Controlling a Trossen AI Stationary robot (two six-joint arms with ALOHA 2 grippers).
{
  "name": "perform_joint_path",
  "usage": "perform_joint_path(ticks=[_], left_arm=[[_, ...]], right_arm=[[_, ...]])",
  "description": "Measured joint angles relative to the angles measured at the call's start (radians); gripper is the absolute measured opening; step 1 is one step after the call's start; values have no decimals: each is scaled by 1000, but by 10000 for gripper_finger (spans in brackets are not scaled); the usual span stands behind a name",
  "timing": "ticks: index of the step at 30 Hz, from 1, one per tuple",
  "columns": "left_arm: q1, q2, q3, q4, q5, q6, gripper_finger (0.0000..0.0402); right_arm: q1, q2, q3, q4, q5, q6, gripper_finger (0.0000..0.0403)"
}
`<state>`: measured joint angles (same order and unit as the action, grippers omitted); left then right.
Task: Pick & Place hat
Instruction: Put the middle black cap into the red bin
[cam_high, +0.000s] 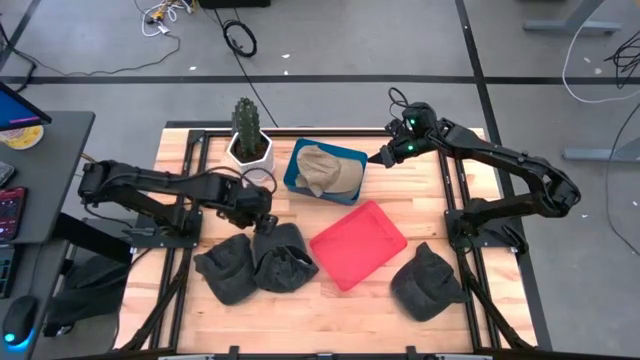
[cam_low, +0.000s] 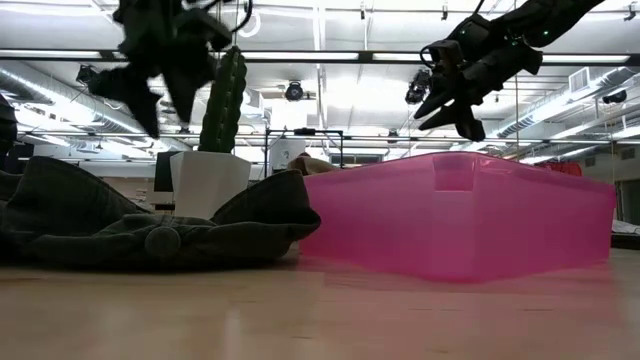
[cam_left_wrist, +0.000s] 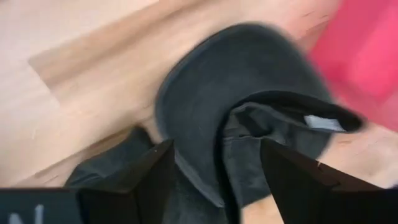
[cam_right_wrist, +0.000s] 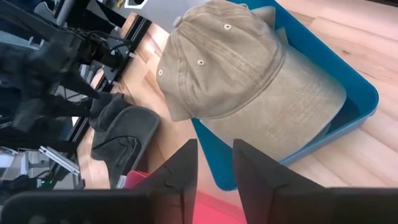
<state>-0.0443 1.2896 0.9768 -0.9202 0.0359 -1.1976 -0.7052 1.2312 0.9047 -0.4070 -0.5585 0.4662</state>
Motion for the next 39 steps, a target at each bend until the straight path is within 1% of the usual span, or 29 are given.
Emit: perform_joint_path(ticks=[7, 11, 18, 20, 25, 29, 31, 39], left_arm=[[30, 0, -158, 133, 124, -46, 268], [46, 0, -218, 151, 127, -52, 270], [81, 0, -293, 321, 127, -41, 271], [89, 0, -314, 347, 127, -42, 271], [94, 0, -341, 352, 131, -40, 271], [94, 0, -355, 386, 162, -39, 270], [94, 0, -365, 420, 162, -42, 270], [94, 0, -366, 423, 162, -21, 270]], right_arm=[[0, 0, 0, -16, 0, -32, 124], [0, 0, 0, -20, 0, -42, 125], [0, 0, 0, -21, 0, -60, 125], [0, 0, 0, -21, 0, -61, 125], [0, 0, 0, -20, 0, -61, 125], [0, 0, 0, -20, 0, -61, 125], [0, 0, 0, -16, 0, -61, 125], [0, 0, 0, -3, 16, -61, 125]])
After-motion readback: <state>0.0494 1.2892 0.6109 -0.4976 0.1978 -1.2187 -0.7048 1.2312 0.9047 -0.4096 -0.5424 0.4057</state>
